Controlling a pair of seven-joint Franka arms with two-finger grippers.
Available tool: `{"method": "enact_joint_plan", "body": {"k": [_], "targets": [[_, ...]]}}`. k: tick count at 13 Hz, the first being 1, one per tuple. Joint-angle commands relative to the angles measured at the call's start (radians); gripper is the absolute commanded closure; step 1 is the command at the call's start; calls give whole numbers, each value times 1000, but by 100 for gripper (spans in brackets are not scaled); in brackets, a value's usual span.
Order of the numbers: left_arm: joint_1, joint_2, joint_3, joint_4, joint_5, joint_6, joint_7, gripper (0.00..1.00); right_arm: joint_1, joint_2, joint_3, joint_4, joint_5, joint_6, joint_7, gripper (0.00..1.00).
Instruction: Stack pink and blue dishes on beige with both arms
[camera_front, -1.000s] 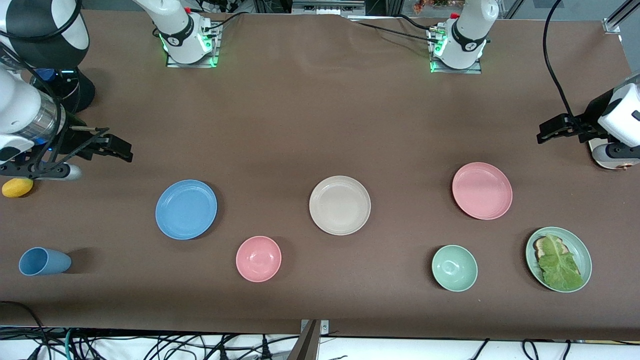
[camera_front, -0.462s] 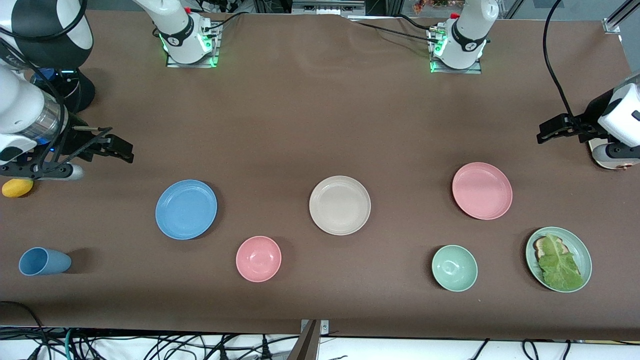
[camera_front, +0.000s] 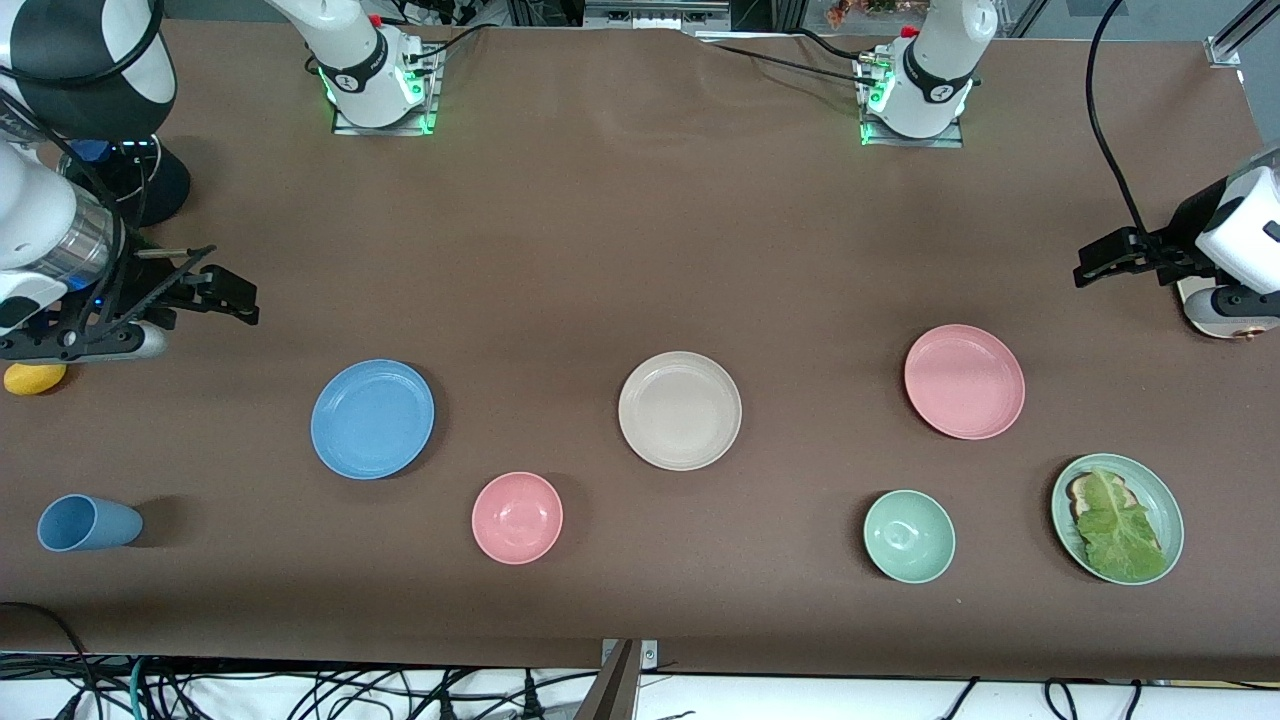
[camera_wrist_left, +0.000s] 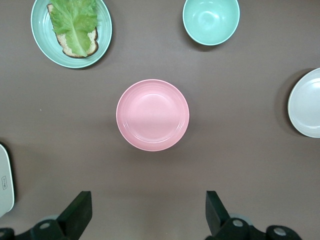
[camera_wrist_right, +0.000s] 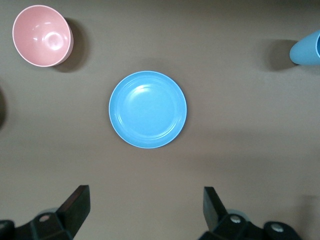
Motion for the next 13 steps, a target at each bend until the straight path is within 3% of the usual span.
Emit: {"method": "enact_joint_plan", "body": {"k": [1,8,13], "targets": [[-4,-7,2,2,-6,-10,5,0,-2,5,3,12,-17,4,-9,0],[7,47,6,7,-6,-4,5,0,6,15,3,12,-34,2,-16,0],[11,269,10,16,-6,-2,-7,0,1,35,3,13,-33,3,-16,0]]}}
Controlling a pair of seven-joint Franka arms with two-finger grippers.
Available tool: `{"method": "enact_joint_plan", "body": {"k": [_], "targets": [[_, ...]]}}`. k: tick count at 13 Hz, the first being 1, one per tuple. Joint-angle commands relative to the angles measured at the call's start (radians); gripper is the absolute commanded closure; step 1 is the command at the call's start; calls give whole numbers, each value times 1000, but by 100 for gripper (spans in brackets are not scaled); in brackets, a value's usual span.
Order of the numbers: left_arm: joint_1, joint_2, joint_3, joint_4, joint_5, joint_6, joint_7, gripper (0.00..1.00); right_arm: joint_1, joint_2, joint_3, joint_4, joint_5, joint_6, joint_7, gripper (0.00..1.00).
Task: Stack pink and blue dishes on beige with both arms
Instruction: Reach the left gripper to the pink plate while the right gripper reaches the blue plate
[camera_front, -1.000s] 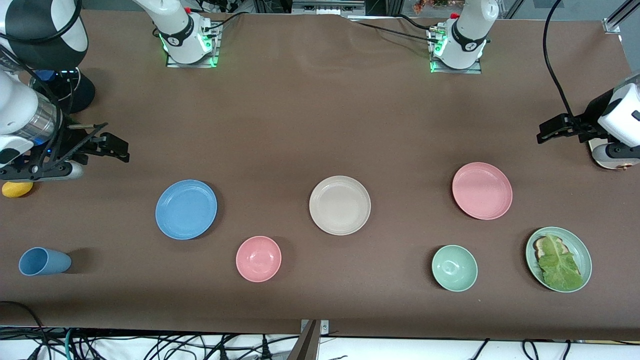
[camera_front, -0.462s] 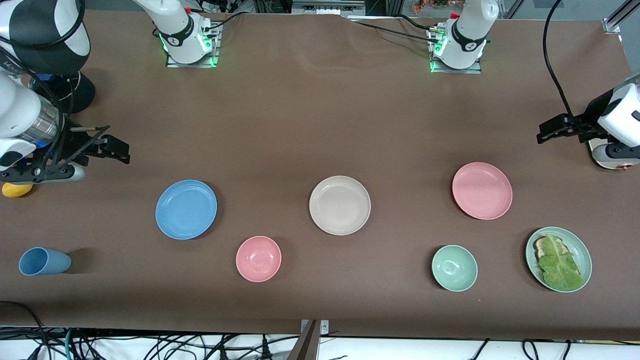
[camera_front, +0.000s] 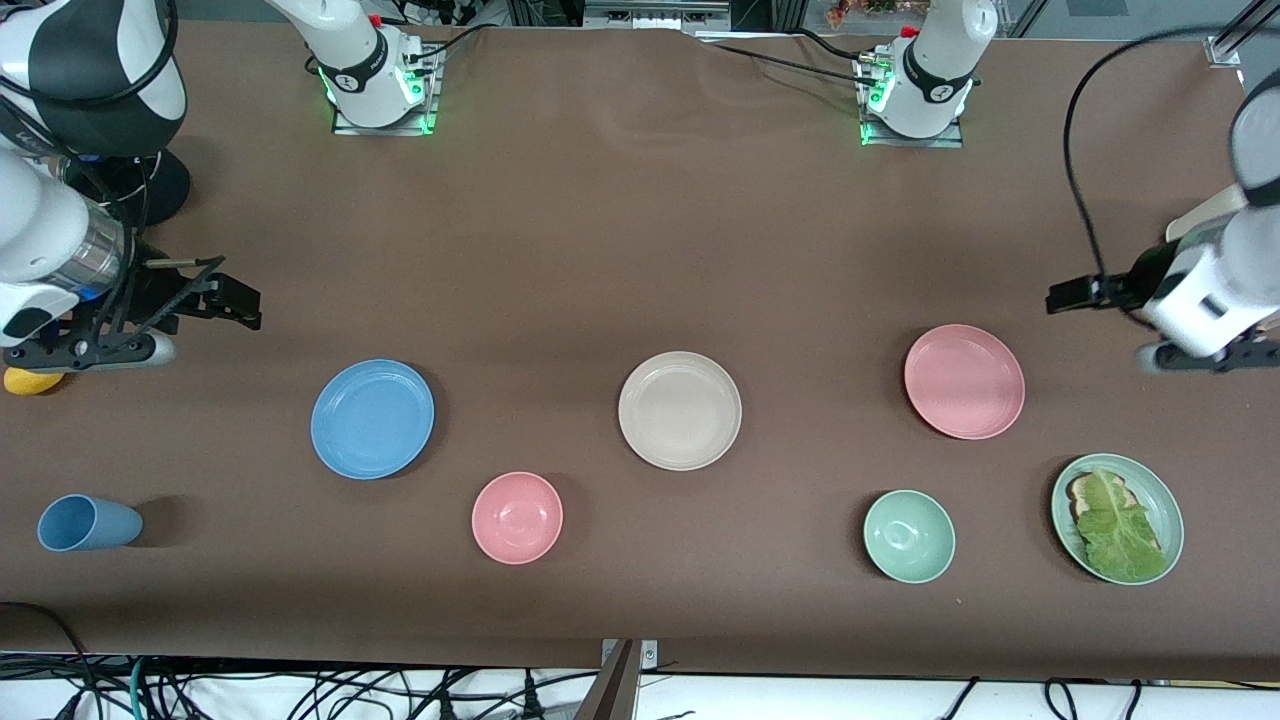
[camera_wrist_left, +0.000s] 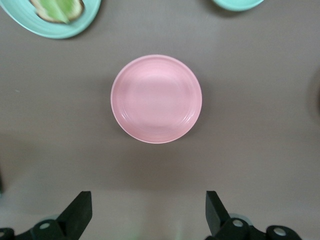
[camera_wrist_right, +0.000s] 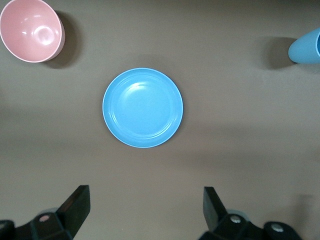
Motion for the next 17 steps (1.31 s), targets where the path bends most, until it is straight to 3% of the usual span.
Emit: {"method": "enact_joint_plan", "body": {"k": [1,3,5,7,12,17], "targets": [[3,124,4,30,-8,-4,-6,0,-2,8,2,13,-15,-1,-14,0],[6,191,12,30,-2,19,1,0,-2,21,2,13,-18,17,-15,0],[45,231,12,19,23,121,8,0,4,31,2,12,-32,31,-15,0],[63,285,13,19,24,183,40,0,-5,120,2,13,-62,50,-20,0],[131,369,12,8,24,298,216,0,-14,134,1,1,-46,89,-21,0],[149,373,12,-165,23,515,252,0,-51,243,1,-16,26,198,-63,0]]}}
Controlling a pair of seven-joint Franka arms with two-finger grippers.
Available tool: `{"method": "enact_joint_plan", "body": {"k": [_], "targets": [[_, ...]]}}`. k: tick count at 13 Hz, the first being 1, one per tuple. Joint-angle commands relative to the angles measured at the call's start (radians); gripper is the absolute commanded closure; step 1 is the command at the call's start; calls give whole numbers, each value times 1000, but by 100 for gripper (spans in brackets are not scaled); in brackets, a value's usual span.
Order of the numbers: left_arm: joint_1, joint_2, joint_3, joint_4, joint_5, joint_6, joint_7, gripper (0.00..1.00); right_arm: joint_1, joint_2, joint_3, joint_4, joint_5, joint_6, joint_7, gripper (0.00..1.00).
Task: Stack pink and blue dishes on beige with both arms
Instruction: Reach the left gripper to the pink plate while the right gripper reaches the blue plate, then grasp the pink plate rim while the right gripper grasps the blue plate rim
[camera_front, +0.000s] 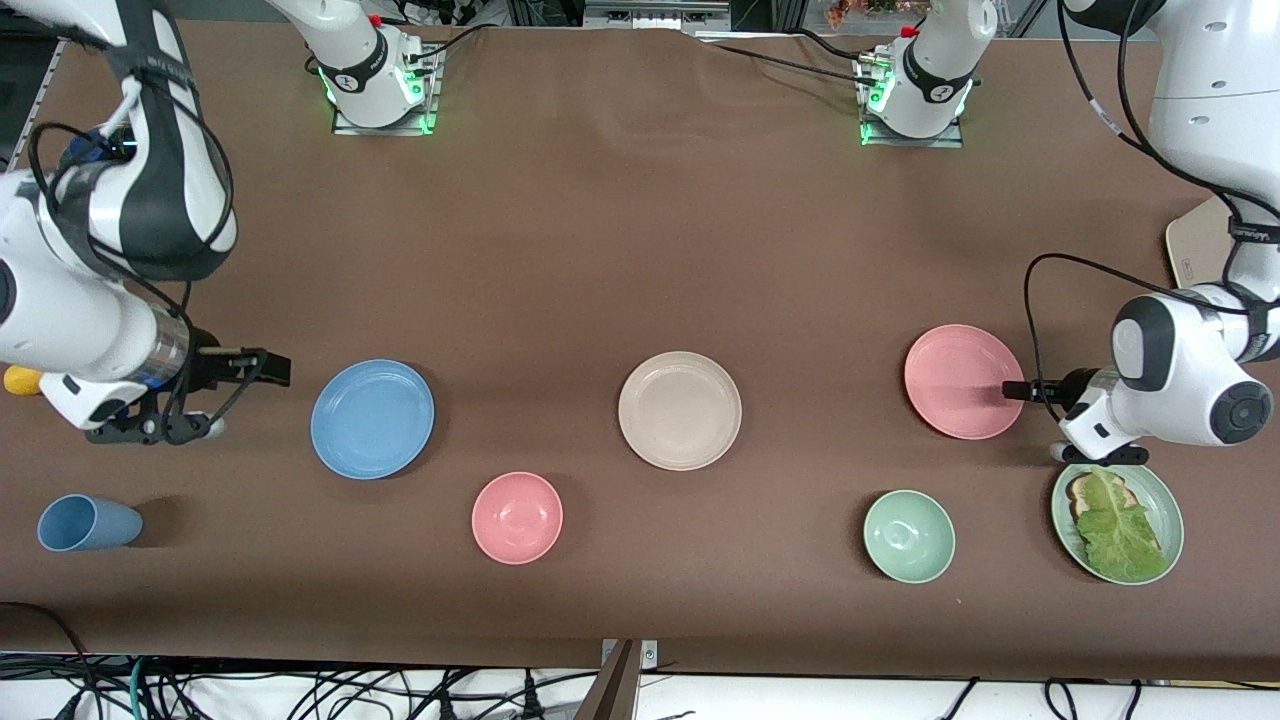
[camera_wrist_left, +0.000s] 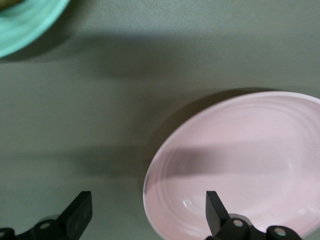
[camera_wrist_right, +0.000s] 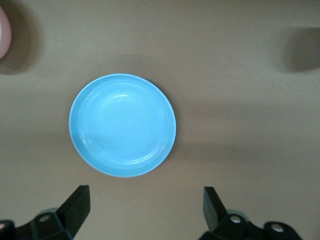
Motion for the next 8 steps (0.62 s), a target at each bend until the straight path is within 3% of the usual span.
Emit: {"method": "enact_joint_plan", "body": {"k": [1,2,3,4,8], "targets": [[13,-27,-6,-106,17,111,26,4,-7,36,5,-7,21,31,-23,0],[15,-25,-6,-120,16,130,25,35,-10,42,5,-16,21,34,-25,0],[15,-25,-6,-118,16,127,22,80,-13,48,5,-34,21,61,-25,0],[15,-25,-6,-117,17,125,23,100,-17,47,5,-71,21,110,-27,0],[10,-25,-6,-109,17,115,11,100,-23,95,7,-261,22,450,-65,0]]}}
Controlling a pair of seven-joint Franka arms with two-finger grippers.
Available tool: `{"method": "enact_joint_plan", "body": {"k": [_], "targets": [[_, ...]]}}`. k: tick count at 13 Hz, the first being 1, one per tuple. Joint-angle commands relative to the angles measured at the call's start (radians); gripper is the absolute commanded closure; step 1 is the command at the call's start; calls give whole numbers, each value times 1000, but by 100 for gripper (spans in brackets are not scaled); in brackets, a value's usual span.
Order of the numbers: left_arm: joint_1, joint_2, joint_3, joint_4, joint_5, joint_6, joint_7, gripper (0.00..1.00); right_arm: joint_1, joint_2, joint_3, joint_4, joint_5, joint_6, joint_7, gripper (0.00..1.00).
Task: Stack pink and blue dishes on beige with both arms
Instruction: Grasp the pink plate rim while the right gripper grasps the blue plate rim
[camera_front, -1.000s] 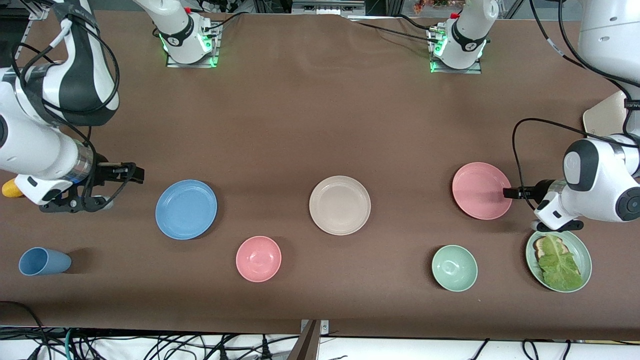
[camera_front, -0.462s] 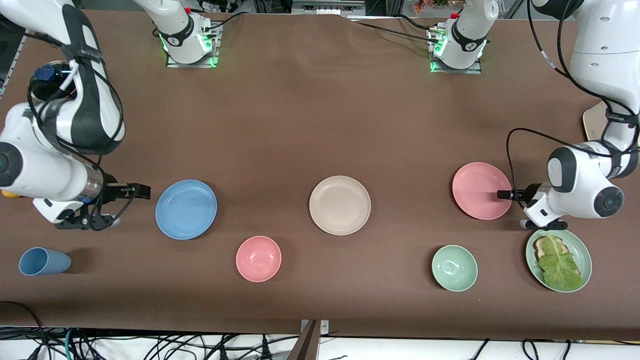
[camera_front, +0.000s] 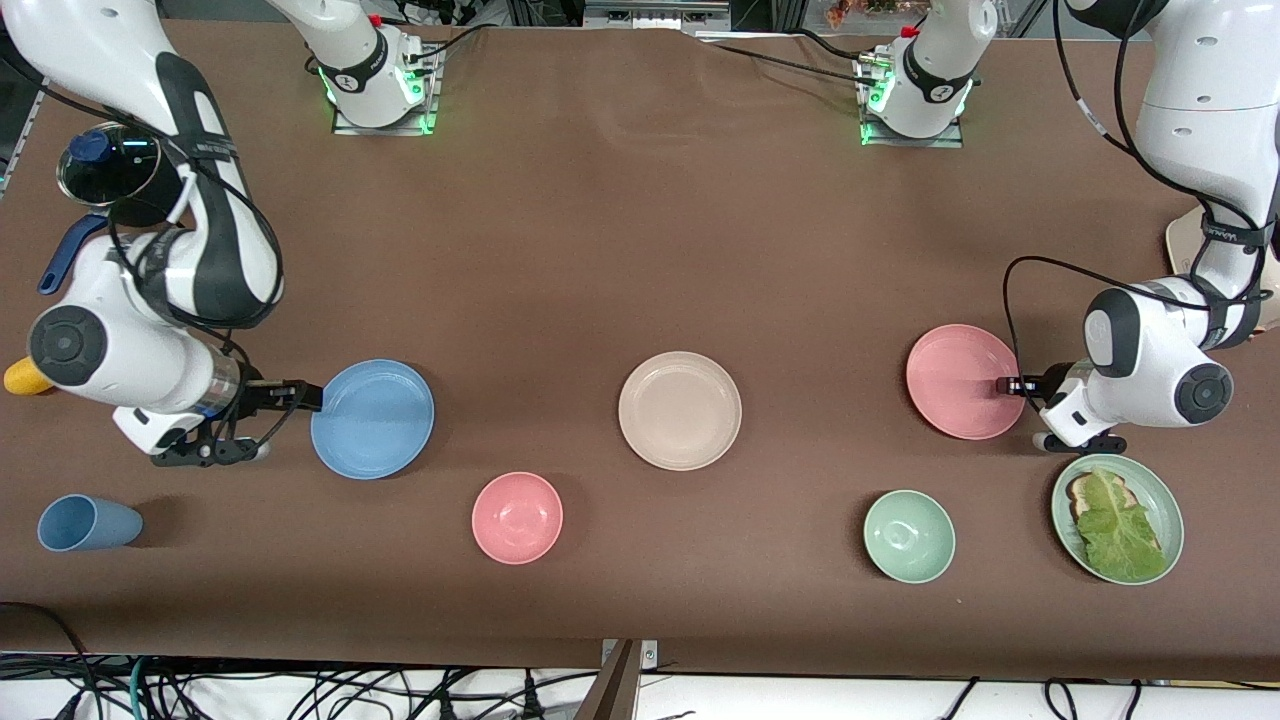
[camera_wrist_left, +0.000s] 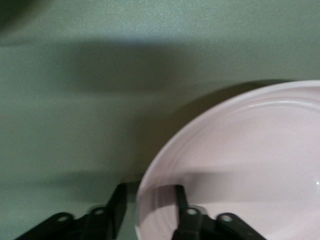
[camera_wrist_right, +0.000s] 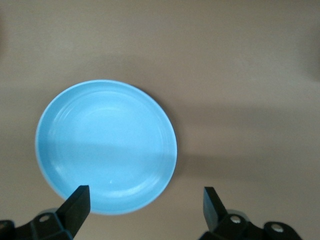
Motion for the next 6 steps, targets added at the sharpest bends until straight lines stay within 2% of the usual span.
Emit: {"method": "enact_joint_plan", "body": {"k": [1,2,6], "targets": [[1,-14,-3,-10,17,-23,-1,100,-13,46,6,-119,19,228,-52,0],[-7,-14,-3,-8,16,-27,-7,100,-22,65,6,-133,19,272,-61,0],[-10,-17,-9,33,6,-69,-7,100,-47,82,10,-135,19,281,-83,1]]}}
